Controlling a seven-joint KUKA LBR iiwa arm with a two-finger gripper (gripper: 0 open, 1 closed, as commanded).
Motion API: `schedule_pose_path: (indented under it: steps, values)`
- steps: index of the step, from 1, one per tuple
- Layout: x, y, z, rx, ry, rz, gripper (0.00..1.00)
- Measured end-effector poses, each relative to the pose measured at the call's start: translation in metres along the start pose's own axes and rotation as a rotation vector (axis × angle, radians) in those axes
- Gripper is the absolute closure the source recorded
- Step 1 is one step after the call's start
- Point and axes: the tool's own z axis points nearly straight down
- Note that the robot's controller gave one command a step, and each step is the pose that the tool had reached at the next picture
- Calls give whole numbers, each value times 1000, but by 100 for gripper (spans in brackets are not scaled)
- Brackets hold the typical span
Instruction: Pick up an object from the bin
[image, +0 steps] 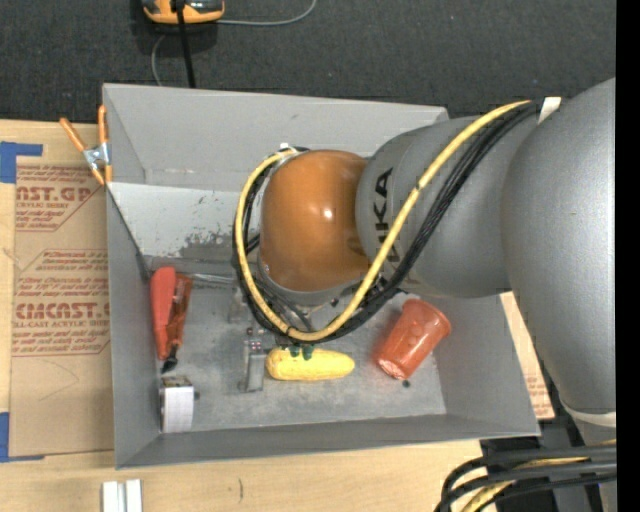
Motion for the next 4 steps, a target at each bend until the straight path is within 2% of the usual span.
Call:
schedule_pose_path:
  steps: [1,2,3,4]
  values:
    - [-3,-9,-43,2,8,-56,0]
    - [-16,-36,-65,0,-6,-250,0]
    - [-19,-45,-23,1,-6,-435,0]
    - [8,-66,18,-2,0,-294,0]
